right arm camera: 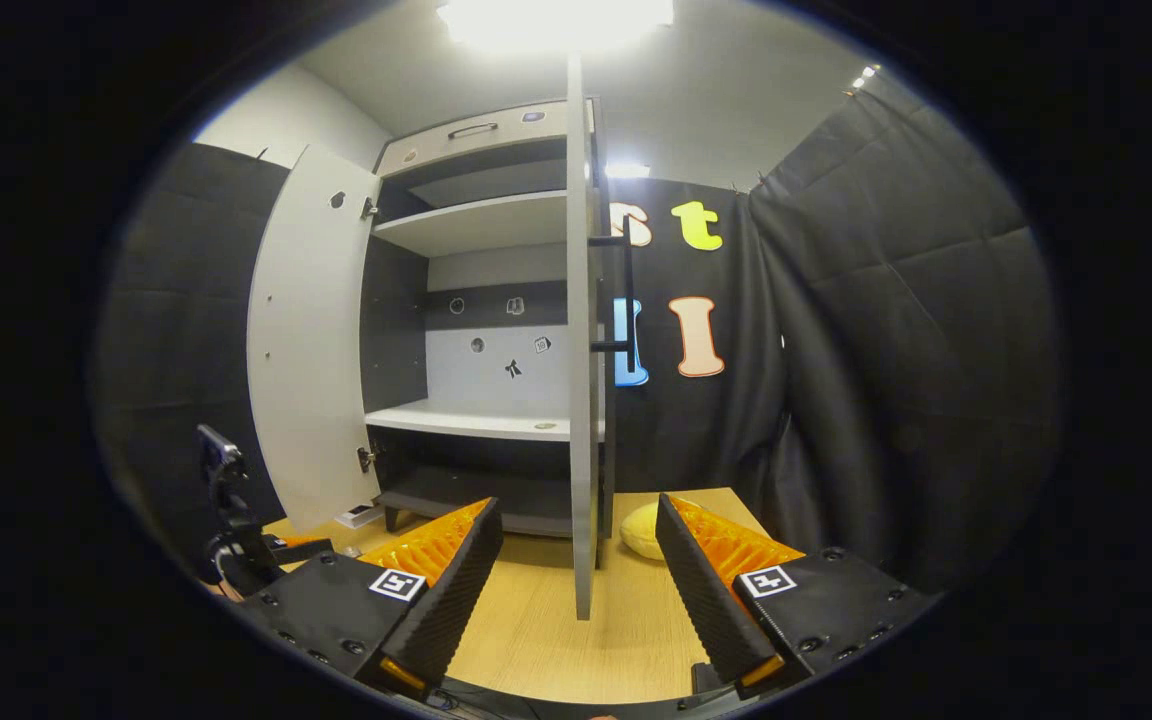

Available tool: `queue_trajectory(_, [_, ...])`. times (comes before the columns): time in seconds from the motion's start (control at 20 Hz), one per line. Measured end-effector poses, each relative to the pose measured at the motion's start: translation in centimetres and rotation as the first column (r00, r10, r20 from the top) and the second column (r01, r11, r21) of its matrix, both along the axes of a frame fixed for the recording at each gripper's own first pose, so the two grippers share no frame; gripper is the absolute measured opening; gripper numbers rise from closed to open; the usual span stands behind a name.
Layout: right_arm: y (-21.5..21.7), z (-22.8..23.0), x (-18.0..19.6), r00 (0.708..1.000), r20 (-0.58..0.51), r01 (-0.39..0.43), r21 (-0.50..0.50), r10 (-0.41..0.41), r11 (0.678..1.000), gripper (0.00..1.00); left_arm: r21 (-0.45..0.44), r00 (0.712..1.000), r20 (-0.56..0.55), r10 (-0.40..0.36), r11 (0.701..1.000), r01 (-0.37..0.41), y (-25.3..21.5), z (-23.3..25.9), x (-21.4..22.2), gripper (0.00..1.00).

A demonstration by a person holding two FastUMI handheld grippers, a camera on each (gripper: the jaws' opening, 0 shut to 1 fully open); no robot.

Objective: Grasp the bottle in the cabinet with the left hand and place it on the coaster, then close the right door with the right hand and the left door with the left hand.

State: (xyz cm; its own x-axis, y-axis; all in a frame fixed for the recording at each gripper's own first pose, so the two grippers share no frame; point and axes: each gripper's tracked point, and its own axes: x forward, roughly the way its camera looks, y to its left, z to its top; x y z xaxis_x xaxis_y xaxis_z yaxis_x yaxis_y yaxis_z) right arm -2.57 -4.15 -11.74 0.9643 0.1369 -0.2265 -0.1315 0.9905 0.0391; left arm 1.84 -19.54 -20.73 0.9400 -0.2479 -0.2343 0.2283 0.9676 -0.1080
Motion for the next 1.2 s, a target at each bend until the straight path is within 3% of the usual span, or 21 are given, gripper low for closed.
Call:
queue_trajectory(0.1, [-0.7,0.7,0.8,1.0,0.011,0.01,0.011,-0.01,1.0,0.98,-0.003,0.999,0.051,0.014,1.0,-0.014,1.3,3.8,-0.5,0.84])
queue_trajectory(0.4, [-5.2,4.2,4.2,0.983,0.079,0.166,0.009,-0.166,0.986,0.98,0.043,0.992,0.115,0.05,0.998,-0.055,5.8,10.0,-1.8,0.84])
queue_trajectory(0.6, [-8.7,6.8,6.7,0.936,0.14,0.328,-0.003,-0.324,0.945,0.98,0.03,0.987,0.121,0.102,0.994,-0.107,9.3,11.7,-1.6,0.84])
queue_trajectory(0.8, [-10.2,8.9,8.7,0.885,0.177,0.441,-0.014,-0.431,0.898,0.97,0.022,0.98,0.131,0.149,0.988,-0.153,13.4,12.4,-0.8,0.84])
queue_trajectory(1.1, [-7.9,11.0,11.8,0.864,0.215,0.466,0.006,-0.456,0.885,0.97,0.024,0.966,0.14,0.218,0.974,-0.224,19.7,12.6,0.7,0.84])
queue_trajectory(1.2, [-7.8,11.1,12.1,0.847,0.221,0.5,-0.02,-0.484,0.866,0.97,0.025,0.96,0.147,0.239,0.969,-0.245,21.8,12.5,1.0,0.84])
